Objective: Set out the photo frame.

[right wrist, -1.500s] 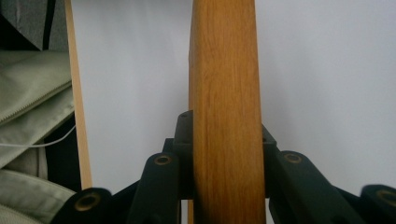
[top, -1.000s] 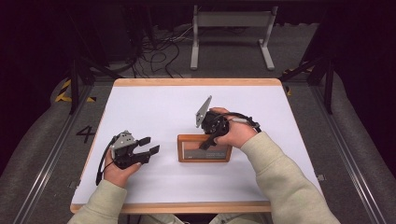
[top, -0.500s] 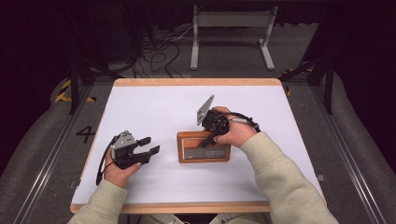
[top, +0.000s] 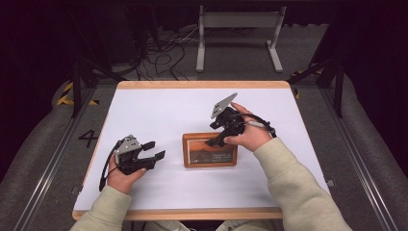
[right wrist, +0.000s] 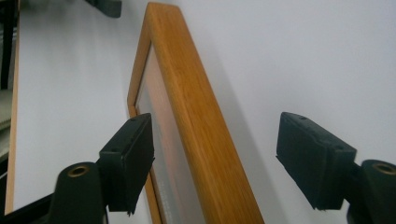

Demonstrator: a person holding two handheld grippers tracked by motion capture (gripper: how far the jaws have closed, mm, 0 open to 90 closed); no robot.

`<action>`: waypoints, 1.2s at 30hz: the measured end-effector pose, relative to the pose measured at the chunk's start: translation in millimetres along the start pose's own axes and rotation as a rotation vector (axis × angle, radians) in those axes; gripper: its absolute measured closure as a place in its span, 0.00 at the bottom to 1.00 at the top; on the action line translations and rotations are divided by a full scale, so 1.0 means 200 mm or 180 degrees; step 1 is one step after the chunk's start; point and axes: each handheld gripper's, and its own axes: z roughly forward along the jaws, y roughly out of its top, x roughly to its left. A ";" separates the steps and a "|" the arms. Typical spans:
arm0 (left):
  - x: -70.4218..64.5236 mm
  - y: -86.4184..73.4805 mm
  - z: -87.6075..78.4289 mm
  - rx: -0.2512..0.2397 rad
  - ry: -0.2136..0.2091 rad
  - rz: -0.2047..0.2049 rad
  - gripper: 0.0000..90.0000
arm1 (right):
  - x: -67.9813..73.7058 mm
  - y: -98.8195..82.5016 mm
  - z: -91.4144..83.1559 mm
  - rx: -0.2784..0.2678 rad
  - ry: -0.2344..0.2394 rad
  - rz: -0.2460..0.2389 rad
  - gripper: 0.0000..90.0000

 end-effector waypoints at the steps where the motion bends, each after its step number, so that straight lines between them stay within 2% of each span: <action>1: -0.01 0.00 0.00 0.0000 -0.0008 -0.0015 0.44 | 0.01 -0.01 -0.03 -0.0041 -0.0049 0.0052 0.27; 2: -0.01 0.00 -0.01 -0.0020 -0.0017 -0.0030 0.43 | 0.01 -0.03 -0.06 -0.0103 -0.0093 0.0036 0.25; 5: -0.02 0.00 -0.02 -0.0005 -0.0033 0.0000 0.42 | 0.03 -0.07 -0.14 -0.0252 -0.0201 0.0132 0.20; 7: -0.02 0.00 -0.04 0.0007 -0.0045 -0.0038 0.42 | 0.04 -0.11 -0.19 -0.0325 -0.0258 0.0177 0.18; 10: -0.02 -0.01 -0.05 -0.0009 -0.0026 -0.0023 0.41 | 0.06 -0.18 -0.27 -0.0376 -0.0393 0.0347 0.14; 11: -0.02 -0.01 -0.05 0.0010 -0.0040 -0.0058 0.40 | 0.06 -0.20 -0.29 -0.0404 -0.0431 0.0411 0.12; 14: -0.02 -0.02 -0.06 0.0019 -0.0027 -0.0048 0.39 | 0.08 -0.28 -0.36 -0.0536 -0.0565 0.0526 0.07; 15: -0.02 -0.02 -0.06 0.0019 -0.0027 -0.0048 0.39 | 0.08 -0.28 -0.36 -0.0536 -0.0565 0.0526 0.07; 19: -0.02 -0.02 -0.08 0.0014 -0.0030 -0.0017 0.38 | 0.11 -0.40 -0.43 -0.0685 -0.0690 0.0629 0.07; 22: -0.03 -0.03 -0.09 0.0007 -0.0031 -0.0035 0.37 | 0.13 -0.50 -0.45 -0.0755 -0.0756 0.0699 0.07; 23: -0.03 -0.03 -0.10 -0.0007 -0.0020 -0.0023 0.37 | 0.14 -0.57 -0.46 -0.0818 -0.0794 0.0772 0.07; 24: -0.03 -0.03 -0.10 -0.0007 -0.0020 -0.0023 0.37 | 0.14 -0.57 -0.46 -0.0818 -0.0794 0.0772 0.07; 25: -0.02 -0.03 -0.10 0.0000 -0.0027 -0.0031 0.37 | 0.14 -0.60 -0.47 -0.0849 -0.0803 0.0814 0.07; 30: -0.01 -0.04 -0.11 -0.0024 0.0001 -0.0057 0.36 | 0.15 -0.78 -0.46 -0.0939 -0.0985 0.1013 0.07; 36: 0.00 -0.04 -0.11 -0.0060 0.0011 -0.0055 0.36 | 0.15 -0.90 -0.43 -0.1044 -0.1163 0.1083 0.04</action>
